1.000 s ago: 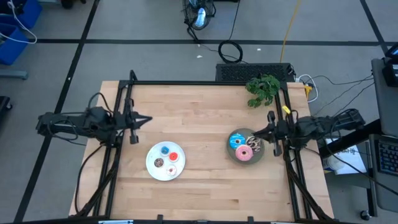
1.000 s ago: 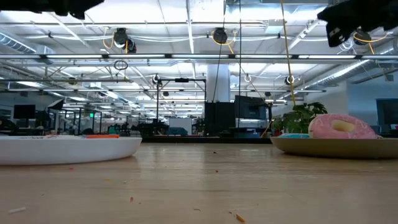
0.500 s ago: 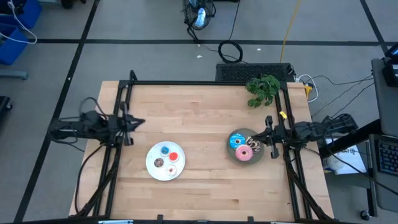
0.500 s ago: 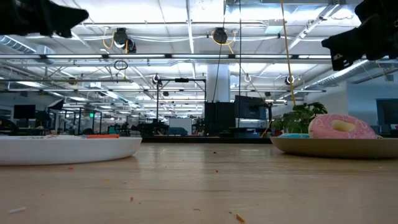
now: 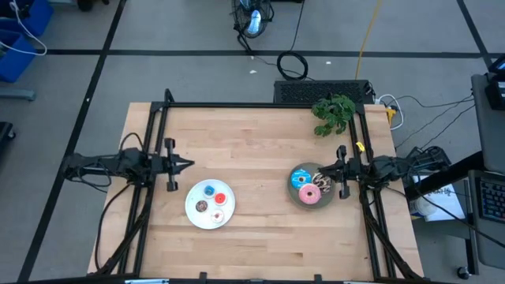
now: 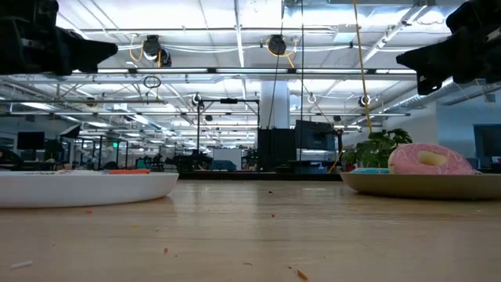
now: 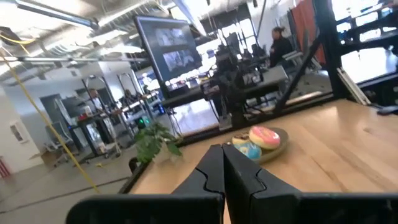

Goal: Pick & Place donuts
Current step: Return to Home Position

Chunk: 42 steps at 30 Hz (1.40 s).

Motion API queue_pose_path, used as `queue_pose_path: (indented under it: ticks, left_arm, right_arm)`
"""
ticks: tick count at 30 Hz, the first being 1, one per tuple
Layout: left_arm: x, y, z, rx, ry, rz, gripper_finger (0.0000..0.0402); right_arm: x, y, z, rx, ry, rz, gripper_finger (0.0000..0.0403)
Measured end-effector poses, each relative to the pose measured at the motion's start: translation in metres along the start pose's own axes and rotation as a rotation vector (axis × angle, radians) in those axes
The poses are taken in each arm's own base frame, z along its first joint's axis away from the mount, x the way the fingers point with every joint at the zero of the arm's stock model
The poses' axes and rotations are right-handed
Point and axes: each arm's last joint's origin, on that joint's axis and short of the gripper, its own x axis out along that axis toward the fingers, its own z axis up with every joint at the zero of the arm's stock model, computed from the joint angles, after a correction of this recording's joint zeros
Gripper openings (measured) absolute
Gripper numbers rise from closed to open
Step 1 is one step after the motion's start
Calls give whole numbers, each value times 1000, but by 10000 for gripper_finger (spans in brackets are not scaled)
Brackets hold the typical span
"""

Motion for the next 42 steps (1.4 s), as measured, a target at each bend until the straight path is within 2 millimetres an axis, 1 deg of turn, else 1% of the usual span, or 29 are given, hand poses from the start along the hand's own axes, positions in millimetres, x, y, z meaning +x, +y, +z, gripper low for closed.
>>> queue_pose_path:
  ticks: [4,8,19,22,26,29,34,42]
  left_arm:
    - [0,1,-2,1,14,-7,0]
    - [0,2,-4,4,36,-8,0]
    - [0,2,-6,-15,47,-24,1]
    - [0,2,-7,10,55,-28,1]
    - [0,1,-10,28,82,-39,1]
    - [0,1,-11,5,104,-14,2]
    - [0,2,-11,-63,105,12,25]
    - [0,3,-10,-66,98,17,58]
  right_arm:
    - [1,1,0,11,-11,17,0]
    - [1,3,1,5,-27,99,0]
    - [2,-1,2,-30,-32,51,0]
    - [2,-3,2,-11,-38,-23,0]
    - [2,-2,2,-70,-34,30,0]
    - [2,-2,2,-82,-33,33,0]
    - [2,-2,2,-79,-34,33,0]
    - [2,-2,2,-79,-33,34,0]
